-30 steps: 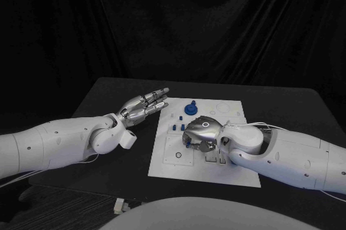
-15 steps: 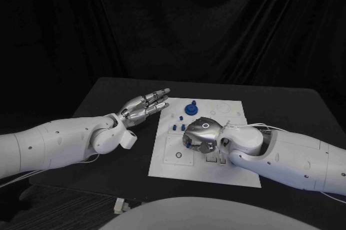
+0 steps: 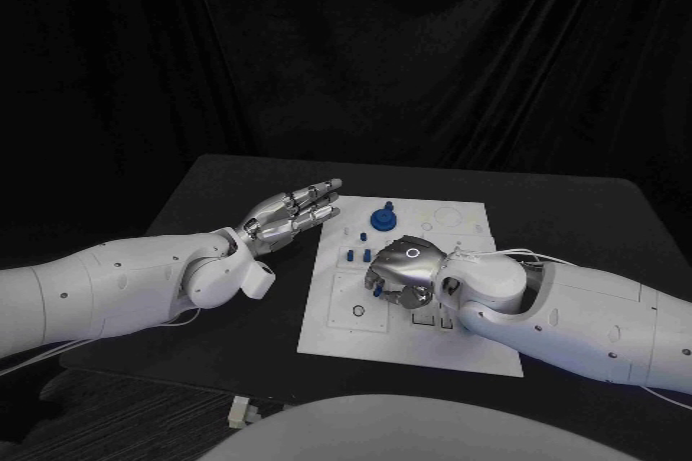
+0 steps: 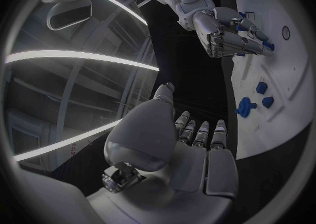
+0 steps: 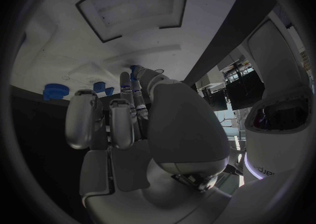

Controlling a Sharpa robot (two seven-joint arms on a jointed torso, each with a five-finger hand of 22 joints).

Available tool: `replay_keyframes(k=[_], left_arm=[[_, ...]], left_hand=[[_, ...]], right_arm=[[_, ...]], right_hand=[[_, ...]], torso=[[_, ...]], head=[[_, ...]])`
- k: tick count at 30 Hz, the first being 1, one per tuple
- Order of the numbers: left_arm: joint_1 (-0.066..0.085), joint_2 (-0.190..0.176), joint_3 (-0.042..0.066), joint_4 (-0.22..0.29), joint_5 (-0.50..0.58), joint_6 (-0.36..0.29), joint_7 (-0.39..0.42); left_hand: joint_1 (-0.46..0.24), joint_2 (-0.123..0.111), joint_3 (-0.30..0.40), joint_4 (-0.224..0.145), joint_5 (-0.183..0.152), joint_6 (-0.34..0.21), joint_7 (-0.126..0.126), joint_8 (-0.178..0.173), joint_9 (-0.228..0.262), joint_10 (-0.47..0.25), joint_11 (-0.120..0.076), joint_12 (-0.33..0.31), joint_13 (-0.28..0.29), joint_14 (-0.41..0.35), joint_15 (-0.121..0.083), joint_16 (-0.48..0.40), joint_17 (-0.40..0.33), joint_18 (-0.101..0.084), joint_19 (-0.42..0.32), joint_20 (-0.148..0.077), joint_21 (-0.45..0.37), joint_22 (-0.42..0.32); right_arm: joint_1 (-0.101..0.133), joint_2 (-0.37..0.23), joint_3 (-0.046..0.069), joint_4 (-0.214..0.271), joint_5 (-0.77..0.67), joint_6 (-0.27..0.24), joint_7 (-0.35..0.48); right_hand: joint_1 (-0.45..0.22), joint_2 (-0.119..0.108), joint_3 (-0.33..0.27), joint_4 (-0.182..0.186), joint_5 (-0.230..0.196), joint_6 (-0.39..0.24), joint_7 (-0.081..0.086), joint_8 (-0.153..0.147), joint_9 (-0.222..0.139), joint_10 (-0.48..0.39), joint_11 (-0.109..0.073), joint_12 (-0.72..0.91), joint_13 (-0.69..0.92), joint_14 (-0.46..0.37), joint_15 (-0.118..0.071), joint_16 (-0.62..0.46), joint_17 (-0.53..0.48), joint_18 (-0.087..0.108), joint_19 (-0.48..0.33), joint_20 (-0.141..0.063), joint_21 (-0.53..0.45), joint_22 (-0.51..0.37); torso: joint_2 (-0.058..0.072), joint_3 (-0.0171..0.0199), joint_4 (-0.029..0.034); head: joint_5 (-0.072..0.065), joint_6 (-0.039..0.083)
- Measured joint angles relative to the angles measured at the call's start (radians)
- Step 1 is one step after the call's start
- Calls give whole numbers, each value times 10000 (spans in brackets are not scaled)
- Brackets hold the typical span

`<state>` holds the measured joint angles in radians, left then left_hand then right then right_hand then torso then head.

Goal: Assemble the parts on the task board

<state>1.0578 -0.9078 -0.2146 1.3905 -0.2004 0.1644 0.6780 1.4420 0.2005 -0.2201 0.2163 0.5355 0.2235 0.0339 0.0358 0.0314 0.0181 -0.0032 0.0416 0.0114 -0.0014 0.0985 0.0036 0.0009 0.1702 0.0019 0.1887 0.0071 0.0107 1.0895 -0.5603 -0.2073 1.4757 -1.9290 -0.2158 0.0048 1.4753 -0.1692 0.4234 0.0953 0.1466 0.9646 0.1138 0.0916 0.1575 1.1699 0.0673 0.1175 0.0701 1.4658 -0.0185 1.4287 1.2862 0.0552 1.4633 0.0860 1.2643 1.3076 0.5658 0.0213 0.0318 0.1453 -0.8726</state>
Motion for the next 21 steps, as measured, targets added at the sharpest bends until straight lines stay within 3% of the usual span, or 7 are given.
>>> replay_keyframes(k=[5,10,21], left_arm=[[-11,11,0,-18,0,25,0],[-22,18,0,-38,0,42,0],[-62,52,0,-84,0,79,0]], left_hand=[[-14,14,28,-28,0,37,-34,2,9,0,0,0,0,0,0,0,1,1,-13,13,0,11],[20,48,28,-28,0,73,2,2,9,0,0,0,0,0,0,0,1,1,12,37,0,10],[27,54,27,-27,0,184,40,41,28,0,0,0,1,35,35,0,4,0,24,48,0,10]], right_arm=[[-20,1,-10,-19,-1,39,-6],[-22,8,-10,-47,-1,60,-7],[-26,-2,-8,-75,-2,72,-10]], right_hand=[[-153,-153,-89,89,-102,-493,-453,-175,-92,-518,79,-63,-10,8,-67,-80,-126,-1,-55,-55,-98,0],[-190,-190,-167,167,-167,-708,-668,-222,-153,-864,127,-143,-20,7,-67,-153,-211,-2,-91,-91,-223,-1],[-308,-178,-289,289,-391,-838,-730,-222,-181,-1005,127,-143,-6,7,-66,-154,-288,-3,-95,-88,-330,-1]], torso=[[0,0,0],[0,0,0],[0,-2,1]], head=[[14,0],[17,0],[44,0]])
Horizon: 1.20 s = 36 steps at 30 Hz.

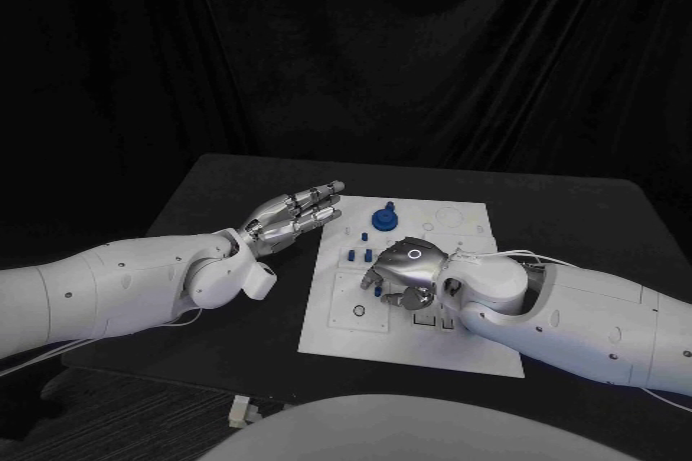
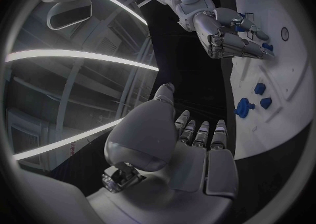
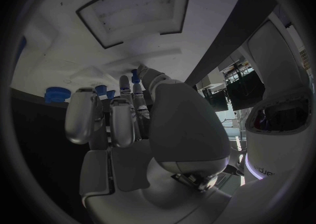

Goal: Assemble the parts on the task board

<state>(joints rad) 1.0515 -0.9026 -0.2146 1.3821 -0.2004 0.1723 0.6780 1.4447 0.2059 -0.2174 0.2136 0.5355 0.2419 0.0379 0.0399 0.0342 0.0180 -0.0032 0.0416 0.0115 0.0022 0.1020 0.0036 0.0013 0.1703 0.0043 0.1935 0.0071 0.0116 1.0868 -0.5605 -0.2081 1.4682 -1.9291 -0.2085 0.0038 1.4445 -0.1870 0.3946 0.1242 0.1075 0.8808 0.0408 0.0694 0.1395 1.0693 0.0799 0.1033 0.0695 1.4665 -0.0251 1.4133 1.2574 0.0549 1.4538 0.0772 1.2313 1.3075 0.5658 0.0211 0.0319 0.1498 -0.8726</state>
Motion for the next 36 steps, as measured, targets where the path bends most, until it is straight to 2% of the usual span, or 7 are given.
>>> replay_keyframes(k=[6,9,15,24,28,30,36], left_arm=[[-16,-11,0,-3,0,16,0],[-19,-44,1,7,0,19,0],[-24,-75,2,8,1,20,0],[-31,-43,0,0,1,21,1],[-34,-28,0,0,1,20,1],[-35,-27,0,0,1,20,1],[-41,-17,0,-8,1,19,1]], left_hand=[[0,0,0,0,0,-2,-2,0,0,0,0,0,0,0,0,0,2,1,0,0,0,0],[0,0,0,0,0,-2,-2,0,-1,0,0,0,0,0,0,0,2,1,0,0,0,-1],[0,0,28,-28,0,67,-3,-1,-1,0,0,0,0,0,0,0,3,0,0,0,0,-1],[0,0,28,-28,0,67,-3,-1,-2,0,0,0,1,0,-1,0,4,1,-1,-1,0,-2],[0,0,28,-27,0,67,-3,-1,-2,0,0,0,1,0,-1,0,4,0,0,0,0,-2],[0,0,27,-27,0,67,-3,-1,-3,0,0,0,1,0,-1,0,2,1,-1,-1,0,-2],[0,0,27,-27,23,67,-3,-1,-3,0,0,0,1,0,-1,0,-4,0,-1,-1,0,-2]], right_arm=[[10,-242,0,102,-2,-162,-49],[160,-480,-15,230,-2,-416,-114],[875,-1140,-2,633,169,-1149,-306],[1799,-2041,10,865,1175,-1470,-761],[1881,-2367,6,751,1527,-1360,-790],[1878,-2483,-2,690,1645,-1286,-763],[1703,-2718,0,540,1914,-1076,-630]], right_hand=[[-175,18,-464,120,-157,-19,19,39,-36,-726,29,1,-11,0,0,-110,-123,159,-70,-3,-154,0],[-383,-37,-1239,495,-391,-275,88,39,-200,-1450,104,-58,-46,0,0,-110,-45,159,-70,-4,-154,-1],[-329,-387,-2130,1608,-513,-507,-1,39,-450,-2109,72,-65,-47,0,0,-110,-36,158,-70,-3,-154,-1],[-831,-652,-2527,1733,-513,-466,-28,39,-513,-2069,112,123,-26,1,0,-40,83,157,-32,34,-154,-1],[-1786,-804,-4017,1757,-512,-22,56,234,-507,-1691,129,403,15,1,0,165,363,157,79,32,304,-2],[-1981,-870,-4224,1765,-512,73,-146,234,-507,-1493,131,467,15,1,1,193,395,157,79,32,378,-1],[-2057,-865,-4247,1764,-512,34,-215,234,-567,-1225,138,547,11,1,10,158,244,156,79,32,378,-2]], torso=[[0,0,-1],[0,0,-1],[1,1,-1],[-11,3,-2],[-10,4,-2],[-9,4,-3],[-10,3,-3]], head=[[13,0],[18,0],[5,0],[-105,0],[-164,0],[-176,0],[-177,0]])
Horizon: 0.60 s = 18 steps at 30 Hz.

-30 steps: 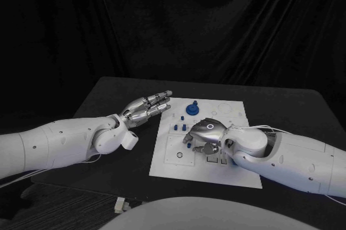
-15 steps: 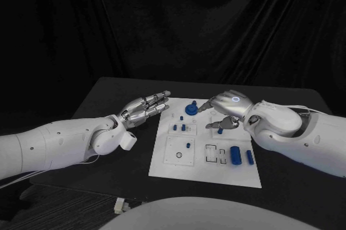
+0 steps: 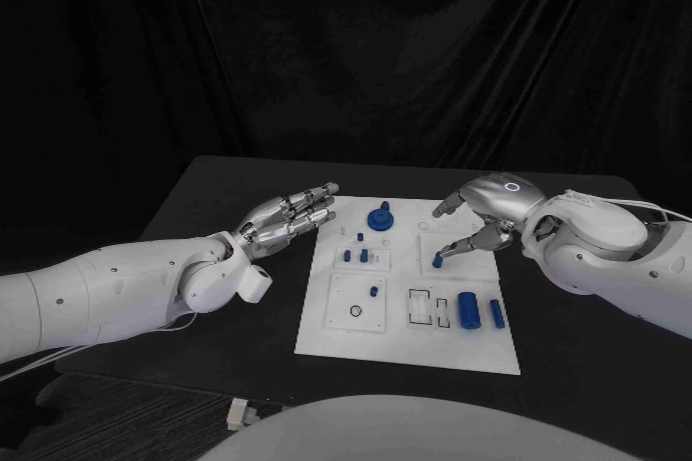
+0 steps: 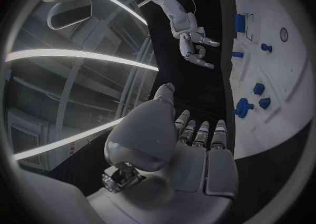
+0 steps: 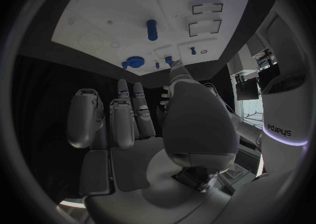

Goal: Assemble the parts on the task board

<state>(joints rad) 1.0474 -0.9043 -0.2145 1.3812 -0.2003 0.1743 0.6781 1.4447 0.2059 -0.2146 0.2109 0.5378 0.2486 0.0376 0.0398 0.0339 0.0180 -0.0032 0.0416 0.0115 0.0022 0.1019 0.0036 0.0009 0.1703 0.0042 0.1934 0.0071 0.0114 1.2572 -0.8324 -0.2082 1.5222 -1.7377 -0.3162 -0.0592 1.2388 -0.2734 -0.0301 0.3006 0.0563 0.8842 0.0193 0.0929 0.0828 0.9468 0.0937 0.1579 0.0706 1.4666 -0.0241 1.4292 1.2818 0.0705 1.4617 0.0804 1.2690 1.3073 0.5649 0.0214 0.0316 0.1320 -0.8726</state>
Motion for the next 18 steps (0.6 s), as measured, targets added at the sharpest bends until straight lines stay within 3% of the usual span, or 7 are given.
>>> replay_keyframes(k=[3,5,12,18], left_arm=[[-5,16,0,-22,0,0,0],[-12,24,1,-31,0,1,0],[-56,28,1,-42,0,5,0],[-116,24,1,-51,0,11,1]], left_hand=[[0,0,0,0,20,0,0,0,0,0,0,0,0,0,0,0,0,0,0,0,0,0],[0,0,0,0,20,0,0,0,0,0,0,0,0,0,0,0,0,0,0,0,0,0],[-31,31,0,0,19,0,0,0,-1,0,0,0,1,0,0,0,1,0,0,0,0,-1],[-42,42,17,-17,63,0,0,0,-2,0,0,0,0,0,0,0,2,0,0,0,0,-1]], right_arm=[[-118,-38,-3,-76,84,88,54],[-186,-36,-4,-129,122,140,85],[-423,85,-4,-352,206,283,215],[-589,240,-4,-538,242,351,381]], right_hand=[[-15,63,106,-9,0,38,-39,0,-36,329,-22,75,-11,-9,128,-115,-177,-1,53,53,0,0],[297,374,421,-25,96,41,-35,0,-69,593,-36,76,-34,0,178,-115,-228,-1,31,146,0,0],[996,1072,885,-136,797,268,192,-50,-111,1176,-85,76,-46,2,242,-115,-306,-1,38,223,0,8],[1729,1238,1077,-328,1298,357,395,-50,-126,1342,-146,-44,-55,3,242,-159,-376,-1,38,222,0,7]], torso=[[1,-1,0],[4,-1,1],[15,0,1],[16,0,1]], head=[[-15,0],[-45,0],[-52,0],[-39,0]])
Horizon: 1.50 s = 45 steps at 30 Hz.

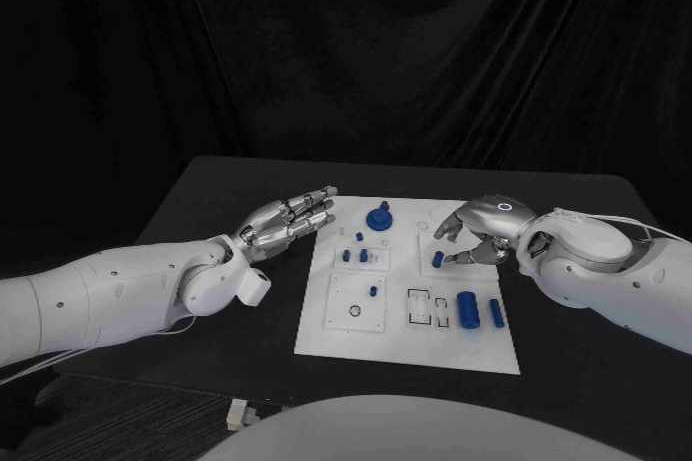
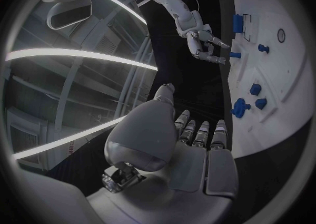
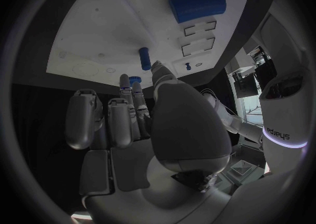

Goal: Assemble the parts on the task board

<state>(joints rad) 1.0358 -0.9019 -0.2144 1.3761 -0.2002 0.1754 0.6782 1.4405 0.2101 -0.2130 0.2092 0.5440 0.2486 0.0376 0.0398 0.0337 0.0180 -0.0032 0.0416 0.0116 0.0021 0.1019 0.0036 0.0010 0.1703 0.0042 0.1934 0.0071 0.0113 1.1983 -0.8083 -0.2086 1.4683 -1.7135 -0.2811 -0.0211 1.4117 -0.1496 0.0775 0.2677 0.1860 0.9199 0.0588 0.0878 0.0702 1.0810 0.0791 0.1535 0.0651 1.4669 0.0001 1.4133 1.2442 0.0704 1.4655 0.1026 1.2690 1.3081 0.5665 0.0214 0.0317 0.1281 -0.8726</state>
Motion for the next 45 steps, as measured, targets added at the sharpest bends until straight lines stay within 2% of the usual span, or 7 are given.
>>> replay_keyframes(k=[4,8,16,18,26,31,45], left_arm=[[-48,-1,0,-9,0,6,0],[-75,-1,-2,-13,0,15,0],[-91,-8,-2,-9,0,26,0],[-93,-13,-2,-8,0,27,0],[-97,-16,1,-11,0,39,0],[-99,-7,1,-13,1,49,0],[-110,29,-2,-46,1,68,1]], left_hand=[[34,33,11,-11,0,0,0,0,0,0,0,0,0,0,0,0,1,0,0,0,0,0],[40,39,11,-11,36,0,0,38,0,0,0,0,0,0,0,0,2,0,0,0,0,0],[40,39,11,-10,33,0,0,38,-1,0,0,0,0,0,0,0,5,0,0,0,0,0],[40,39,10,-10,33,0,0,38,-1,0,0,0,0,0,0,0,5,0,0,0,0,0],[40,39,10,-10,32,0,0,38,-1,0,0,0,0,0,0,0,5,0,0,0,0,0],[40,39,39,-39,32,0,0,38,-1,0,0,0,0,0,0,0,6,0,0,0,0,0],[80,77,40,-40,72,0,0,38,-2,-37,36,0,0,0,0,0,-1,0,0,0,0,-1]], right_arm=[[-83,91,0,-99,12,51,77],[-192,216,2,-215,21,120,131],[-385,473,2,-524,32,292,200],[-406,515,1,-590,33,331,211],[-449,633,1,-758,36,469,259],[-453,658,4,-785,39,490,314],[-455,560,3,-734,44,112,520]], right_hand=[[406,143,157,-157,528,0,0,0,0,101,-31,-103,0,-8,-88,-47,-85,0,8,-8,-100,-1],[503,195,208,-209,640,0,0,0,1,101,-31,-181,0,-2,-110,-48,-103,-1,-5,-80,-105,-1],[691,221,279,-280,640,36,-36,0,1,101,-31,-259,1,-9,-189,-109,-199,-1,31,-116,-244,-2],[700,232,319,-319,640,124,28,0,11,101,-31,-298,1,-9,-189,-109,-230,-2,-4,-152,-282,-2],[928,273,530,-330,640,686,175,243,173,136,-67,-298,2,-10,-260,-155,-295,-1,-3,-224,-337,-3],[1153,371,777,-392,640,1343,345,557,373,285,-141,-298,3,-8,-306,-231,-338,-2,20,-247,-415,-3],[1374,374,1118,-344,252,2040,340,989,530,1113,-247,-174,11,-8,-333,-232,-356,-1,-3,-294,-415,-5]], torso=[[-3,0,1],[-3,0,4],[-4,0,6],[-4,0,6],[-4,0,6],[-2,0,5],[-5,1,1]], head=[[-19,0],[-35,0],[-6,0],[-6,0],[-66,0],[-43,0],[-11,0]])
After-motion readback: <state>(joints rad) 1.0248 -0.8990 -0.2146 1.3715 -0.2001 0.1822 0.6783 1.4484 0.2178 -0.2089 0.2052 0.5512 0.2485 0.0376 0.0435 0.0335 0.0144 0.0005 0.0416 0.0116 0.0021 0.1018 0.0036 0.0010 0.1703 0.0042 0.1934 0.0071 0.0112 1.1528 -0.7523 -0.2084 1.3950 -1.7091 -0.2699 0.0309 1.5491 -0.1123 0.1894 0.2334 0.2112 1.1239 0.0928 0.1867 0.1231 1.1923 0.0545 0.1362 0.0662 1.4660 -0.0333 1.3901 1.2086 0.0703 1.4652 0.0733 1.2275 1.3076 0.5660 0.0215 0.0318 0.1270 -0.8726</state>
